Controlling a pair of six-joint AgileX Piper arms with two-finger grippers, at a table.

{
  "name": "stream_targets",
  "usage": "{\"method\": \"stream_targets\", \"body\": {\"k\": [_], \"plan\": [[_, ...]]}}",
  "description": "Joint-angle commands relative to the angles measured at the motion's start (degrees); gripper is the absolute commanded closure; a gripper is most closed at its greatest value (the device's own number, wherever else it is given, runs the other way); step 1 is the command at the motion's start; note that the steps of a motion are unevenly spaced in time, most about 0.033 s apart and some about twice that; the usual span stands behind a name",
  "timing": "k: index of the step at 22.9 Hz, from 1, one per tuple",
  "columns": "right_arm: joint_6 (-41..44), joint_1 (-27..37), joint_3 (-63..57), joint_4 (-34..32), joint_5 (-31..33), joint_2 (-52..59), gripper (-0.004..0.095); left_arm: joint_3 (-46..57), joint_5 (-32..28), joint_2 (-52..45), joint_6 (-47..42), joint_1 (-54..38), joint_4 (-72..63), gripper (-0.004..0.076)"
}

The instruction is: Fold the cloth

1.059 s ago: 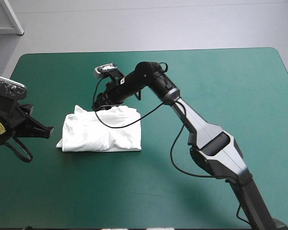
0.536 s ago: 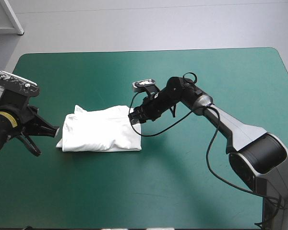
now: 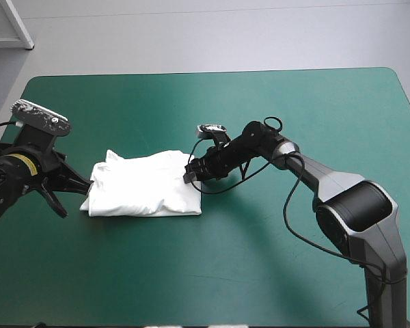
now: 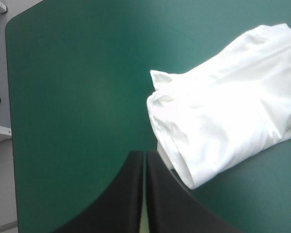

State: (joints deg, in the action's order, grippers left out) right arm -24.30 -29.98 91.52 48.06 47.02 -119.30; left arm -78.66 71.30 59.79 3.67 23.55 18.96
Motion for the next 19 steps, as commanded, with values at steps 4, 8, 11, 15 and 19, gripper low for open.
{"method": "stream_targets", "body": {"k": [4,8,11,15,19], "plan": [[-3.13,-0.77,1.37,0.7,2.34,1.83,0.0921,-1.34,-3.64,-0.63,-0.03,0.07,1.13,0.0705],[4.54,3.42,1.74,-14.1,0.0,8.01,0.0903,-1.34,-3.69,-0.63,-0.03,0.07,0.94,0.0705],[9.98,12.29,0.67,-28.37,6.0,14.19,0.0903,-1.34,-3.69,-0.63,0.62,0.07,-1.77,0.0705],[10.64,21.56,-3.08,-35.44,9.98,18.77,0.0903,-1.34,-3.92,-0.63,1.86,0.07,-3.67,0.0705],[11.44,31.45,-7.96,-40.24,10.34,22.99,0.0903,-1.34,-4.44,-0.63,1.87,0.07,-3.77,0.0705]]}}
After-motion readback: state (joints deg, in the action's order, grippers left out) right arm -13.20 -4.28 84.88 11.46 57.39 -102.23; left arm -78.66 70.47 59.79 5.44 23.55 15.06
